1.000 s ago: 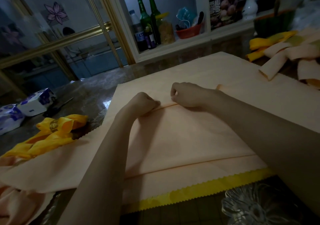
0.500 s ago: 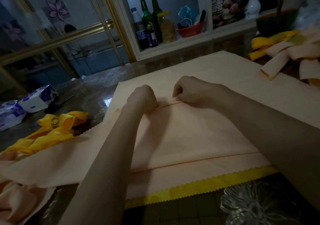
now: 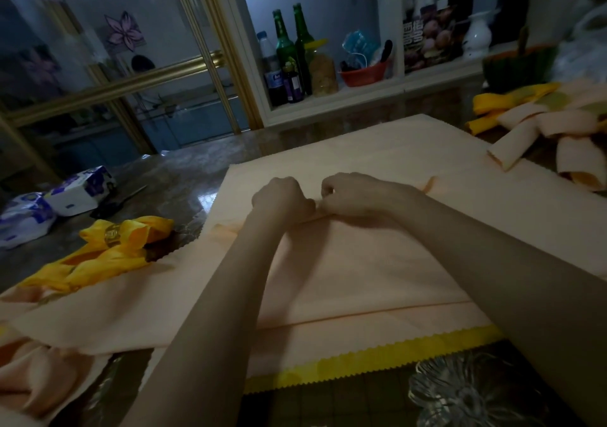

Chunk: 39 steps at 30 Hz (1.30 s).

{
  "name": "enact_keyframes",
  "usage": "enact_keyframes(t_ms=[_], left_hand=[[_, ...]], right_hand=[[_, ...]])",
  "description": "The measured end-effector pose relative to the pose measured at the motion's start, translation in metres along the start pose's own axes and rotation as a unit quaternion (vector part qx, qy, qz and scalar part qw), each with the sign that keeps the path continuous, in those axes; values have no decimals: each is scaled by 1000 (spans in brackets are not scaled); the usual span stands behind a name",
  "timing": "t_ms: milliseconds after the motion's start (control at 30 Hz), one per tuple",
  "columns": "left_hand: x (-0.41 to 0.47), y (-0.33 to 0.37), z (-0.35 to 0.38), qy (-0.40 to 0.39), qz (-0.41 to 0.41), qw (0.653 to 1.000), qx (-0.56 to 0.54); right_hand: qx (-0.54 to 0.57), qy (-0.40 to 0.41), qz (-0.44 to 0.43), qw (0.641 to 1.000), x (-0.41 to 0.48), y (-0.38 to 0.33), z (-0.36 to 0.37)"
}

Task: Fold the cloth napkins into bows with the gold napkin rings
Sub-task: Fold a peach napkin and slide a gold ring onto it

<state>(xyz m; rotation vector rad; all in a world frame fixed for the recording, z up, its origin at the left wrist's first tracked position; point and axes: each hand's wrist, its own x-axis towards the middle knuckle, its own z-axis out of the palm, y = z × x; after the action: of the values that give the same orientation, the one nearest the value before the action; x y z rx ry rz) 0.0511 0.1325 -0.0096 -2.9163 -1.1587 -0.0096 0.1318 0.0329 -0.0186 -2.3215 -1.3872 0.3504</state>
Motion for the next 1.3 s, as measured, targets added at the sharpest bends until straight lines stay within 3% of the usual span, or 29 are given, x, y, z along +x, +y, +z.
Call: enact_keyframes(t_ms=[67, 167, 267, 400, 533, 633, 733, 834, 934, 1167, 1300], left_hand=[[2, -6, 16, 45, 16, 999, -13], [4, -13, 33, 92, 40, 994, -29], [3, -16, 40, 24, 26, 998, -48], [3, -19, 38, -31, 7, 997, -73], [-6, -39, 36, -77, -1, 995, -69], [-19, -54, 37, -44, 8, 997, -68], [-34, -64, 38, 40, 28, 990, -135], [-46, -67, 41, 161, 35, 972, -168], [-51, -66, 39, 203, 41, 970, -124], [-62, -59, 17, 74, -17, 997, -27], [-66, -47, 17, 108, -15, 994, -32]], right_hand=[[23, 66, 4, 998, 1, 7, 8], [-74, 142, -4, 987, 2, 13, 20], [-184, 80, -2, 980, 0, 16, 25], [-135, -24, 57, 989, 0, 20, 19], [-111, -28, 79, 990, -14, 38, 15], [-65, 77, 60, 993, -32, 47, 10], [-24, 197, 24, 980, -45, 46, 12], [-66, 243, 2, 968, -50, 45, 15], [-102, 265, -10, 959, -51, 41, 15], [-70, 179, 13, 981, -67, 26, 2], [-56, 133, 16, 989, -65, 14, 11]])
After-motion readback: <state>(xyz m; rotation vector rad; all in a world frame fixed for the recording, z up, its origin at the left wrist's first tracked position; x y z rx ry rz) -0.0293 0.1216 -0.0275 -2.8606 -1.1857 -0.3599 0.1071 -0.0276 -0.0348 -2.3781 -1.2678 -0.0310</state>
